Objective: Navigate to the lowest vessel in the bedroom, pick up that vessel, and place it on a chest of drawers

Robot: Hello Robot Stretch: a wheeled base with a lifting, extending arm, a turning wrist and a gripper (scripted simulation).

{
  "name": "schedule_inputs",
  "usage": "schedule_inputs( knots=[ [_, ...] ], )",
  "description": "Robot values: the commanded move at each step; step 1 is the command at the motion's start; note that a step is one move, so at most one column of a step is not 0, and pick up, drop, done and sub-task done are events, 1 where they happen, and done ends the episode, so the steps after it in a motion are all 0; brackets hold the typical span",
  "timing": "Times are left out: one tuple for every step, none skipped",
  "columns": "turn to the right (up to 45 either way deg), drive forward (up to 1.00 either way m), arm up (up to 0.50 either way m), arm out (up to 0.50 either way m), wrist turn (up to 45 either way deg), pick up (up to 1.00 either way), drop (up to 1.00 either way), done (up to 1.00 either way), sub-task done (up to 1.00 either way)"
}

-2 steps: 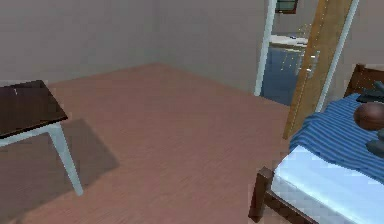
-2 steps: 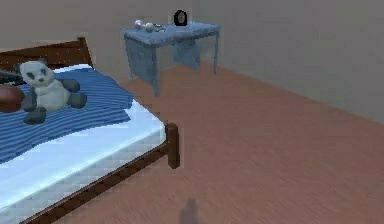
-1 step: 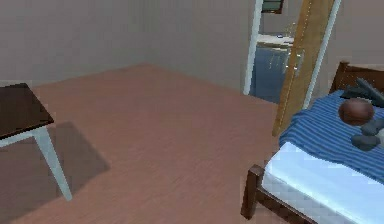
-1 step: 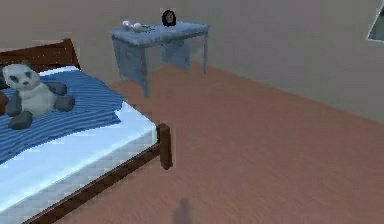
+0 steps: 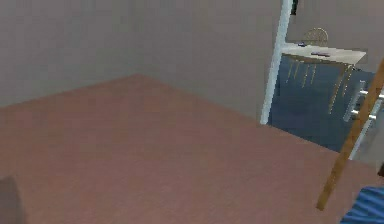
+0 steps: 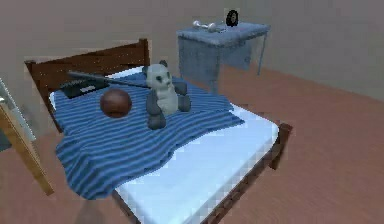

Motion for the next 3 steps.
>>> schedule_inputs(
  knots=[
    [24.0, 0.0, 0.0, 0.0, 0.0, 0.0, 0.0, 0.0, 0.0],
    [0.0, 0.05, 0.0, 0.0, 0.0, 0.0, 0.0, 0.0, 0.0],
    [0.0, 1.0, 0.0, 0.0, 0.0, 0.0, 0.0, 0.0, 0.0]
  ],
)
